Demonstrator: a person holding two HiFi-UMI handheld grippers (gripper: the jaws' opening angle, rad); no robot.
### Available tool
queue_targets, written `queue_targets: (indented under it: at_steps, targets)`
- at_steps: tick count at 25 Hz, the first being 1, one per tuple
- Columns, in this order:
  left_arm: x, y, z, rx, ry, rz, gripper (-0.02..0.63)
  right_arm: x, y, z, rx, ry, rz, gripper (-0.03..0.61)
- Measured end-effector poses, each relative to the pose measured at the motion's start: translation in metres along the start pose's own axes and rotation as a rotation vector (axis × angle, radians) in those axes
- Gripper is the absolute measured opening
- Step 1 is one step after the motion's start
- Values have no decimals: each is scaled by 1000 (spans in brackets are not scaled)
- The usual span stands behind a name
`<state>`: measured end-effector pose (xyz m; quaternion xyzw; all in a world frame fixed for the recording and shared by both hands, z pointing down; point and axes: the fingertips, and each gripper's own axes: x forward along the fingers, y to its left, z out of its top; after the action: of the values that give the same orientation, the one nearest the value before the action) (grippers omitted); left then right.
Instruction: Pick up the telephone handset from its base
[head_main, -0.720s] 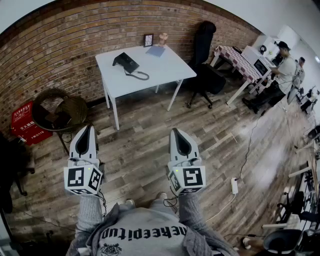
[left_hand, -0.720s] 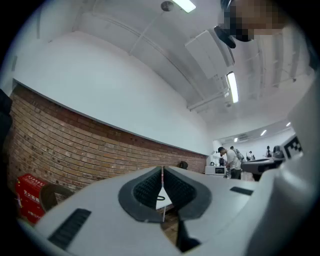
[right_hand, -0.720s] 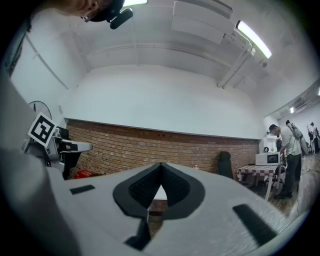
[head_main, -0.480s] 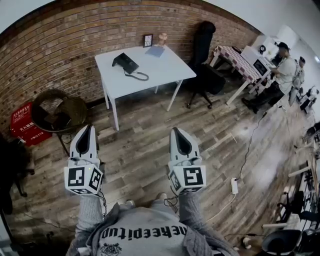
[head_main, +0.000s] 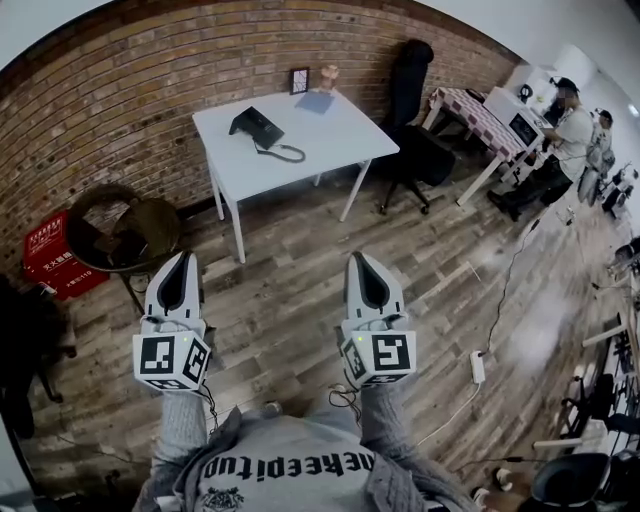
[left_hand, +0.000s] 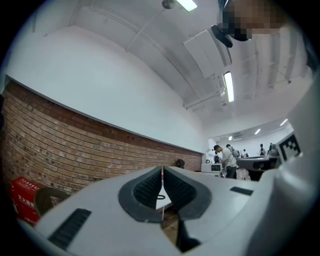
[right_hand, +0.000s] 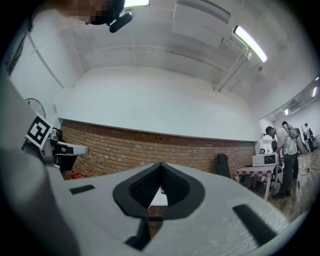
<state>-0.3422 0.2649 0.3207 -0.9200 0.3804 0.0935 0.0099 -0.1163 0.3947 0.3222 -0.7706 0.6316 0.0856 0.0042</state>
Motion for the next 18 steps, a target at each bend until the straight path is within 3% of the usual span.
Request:
queue_targets:
  at_steps: [8, 18]
  targets:
    - [26, 17, -10, -29, 23, -2, 14, 24, 0, -12, -9, 27, -14, 5]
    - [114, 22, -23, -21, -9, 31, 14, 118, -47, -22, 3, -10, 44, 5]
